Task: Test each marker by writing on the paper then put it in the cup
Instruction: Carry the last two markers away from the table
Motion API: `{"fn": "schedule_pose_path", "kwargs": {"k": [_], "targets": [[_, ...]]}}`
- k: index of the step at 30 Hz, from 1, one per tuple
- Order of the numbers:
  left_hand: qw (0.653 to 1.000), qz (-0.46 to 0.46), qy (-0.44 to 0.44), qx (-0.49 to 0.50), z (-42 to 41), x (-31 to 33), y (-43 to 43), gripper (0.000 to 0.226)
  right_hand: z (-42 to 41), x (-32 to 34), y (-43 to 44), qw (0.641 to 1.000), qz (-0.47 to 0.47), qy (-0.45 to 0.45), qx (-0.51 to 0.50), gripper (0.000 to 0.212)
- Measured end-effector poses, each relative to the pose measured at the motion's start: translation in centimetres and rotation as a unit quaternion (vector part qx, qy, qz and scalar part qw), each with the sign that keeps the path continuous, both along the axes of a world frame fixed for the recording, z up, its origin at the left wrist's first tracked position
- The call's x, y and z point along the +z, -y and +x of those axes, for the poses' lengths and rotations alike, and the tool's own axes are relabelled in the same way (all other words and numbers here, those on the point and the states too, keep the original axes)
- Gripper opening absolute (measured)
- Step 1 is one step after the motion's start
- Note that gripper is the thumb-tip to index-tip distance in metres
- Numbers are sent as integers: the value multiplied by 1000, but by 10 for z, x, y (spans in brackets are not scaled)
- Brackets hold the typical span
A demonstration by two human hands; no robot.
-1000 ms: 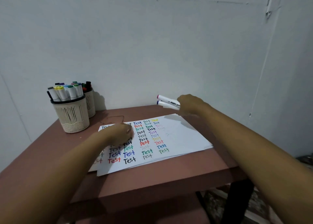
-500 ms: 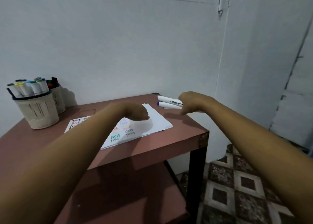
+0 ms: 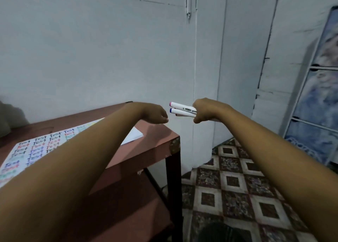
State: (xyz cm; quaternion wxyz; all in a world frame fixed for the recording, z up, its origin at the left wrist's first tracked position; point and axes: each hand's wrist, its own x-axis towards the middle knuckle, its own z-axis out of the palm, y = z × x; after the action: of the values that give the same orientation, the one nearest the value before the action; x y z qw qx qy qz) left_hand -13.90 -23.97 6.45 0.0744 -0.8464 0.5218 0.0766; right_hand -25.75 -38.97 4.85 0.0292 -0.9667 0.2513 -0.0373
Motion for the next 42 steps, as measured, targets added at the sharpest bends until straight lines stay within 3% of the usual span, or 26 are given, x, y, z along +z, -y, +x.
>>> {"fn": "schedule_pose_path", "kwargs": {"k": [9,19,23,31,37,42], "targets": [[997,-17,-4,-70,-47,-6,60,43,-59,-17,44,997,2,-14,-71,18],[988,9,-31,-148,-98,-61,115,42,-119,-62,79,989,31,-48,-135,22],[985,31,-50,-164,-103,-99,132,41,-126,-106,88,985,52,-69,-147,33],[978,89,-77,-173,-90,-194,142,39,-121,-207,91,972,130,-125,-148,35],[968,136,-112,-180,-86,-271,136,33,-118,-282,86,954,186,-188,-144,23],[954,201,-156,-160,-89,-321,124,42,-123,-337,70,931,233,-245,-141,19]]}}
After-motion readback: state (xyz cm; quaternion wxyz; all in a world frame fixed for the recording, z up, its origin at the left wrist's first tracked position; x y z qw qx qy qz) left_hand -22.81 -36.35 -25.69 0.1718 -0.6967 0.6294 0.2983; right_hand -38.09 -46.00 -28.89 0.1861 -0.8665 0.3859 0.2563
